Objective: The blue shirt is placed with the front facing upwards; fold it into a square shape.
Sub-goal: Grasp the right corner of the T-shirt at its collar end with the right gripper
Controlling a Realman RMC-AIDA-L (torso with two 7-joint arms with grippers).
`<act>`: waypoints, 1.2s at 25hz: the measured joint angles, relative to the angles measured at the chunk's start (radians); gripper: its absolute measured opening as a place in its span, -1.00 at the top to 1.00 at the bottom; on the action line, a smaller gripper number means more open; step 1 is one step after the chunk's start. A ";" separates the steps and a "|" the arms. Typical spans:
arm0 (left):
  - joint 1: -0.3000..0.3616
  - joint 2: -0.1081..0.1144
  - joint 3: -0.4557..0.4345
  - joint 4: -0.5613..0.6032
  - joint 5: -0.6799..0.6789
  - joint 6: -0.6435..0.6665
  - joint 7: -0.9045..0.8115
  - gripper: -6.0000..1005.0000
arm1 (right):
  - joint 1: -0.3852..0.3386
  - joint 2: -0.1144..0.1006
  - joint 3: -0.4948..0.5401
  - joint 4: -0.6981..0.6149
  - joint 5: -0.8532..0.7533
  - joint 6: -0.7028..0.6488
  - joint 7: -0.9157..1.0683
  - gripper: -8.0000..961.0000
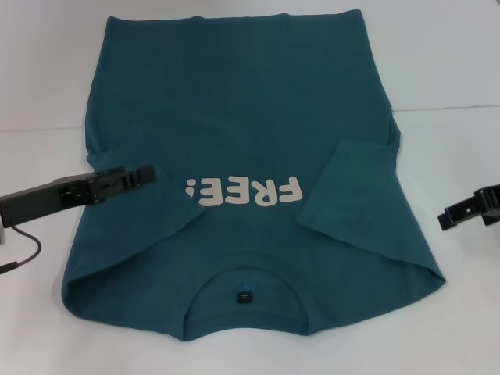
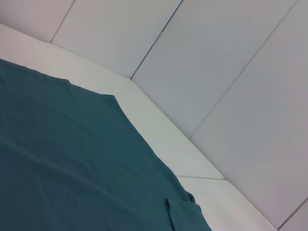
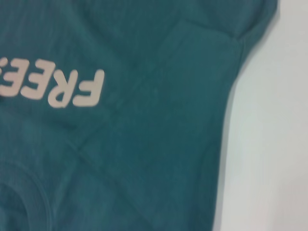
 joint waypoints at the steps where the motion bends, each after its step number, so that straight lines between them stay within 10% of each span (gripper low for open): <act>1: -0.003 0.000 0.000 -0.003 0.000 0.000 0.001 -0.74 | 0.006 0.000 0.004 0.002 -0.015 -0.012 0.008 -0.93; 30: -0.010 -0.009 -0.006 -0.020 -0.007 -0.026 0.000 -0.74 | 0.085 -0.025 0.036 0.341 -0.020 0.098 0.133 -0.93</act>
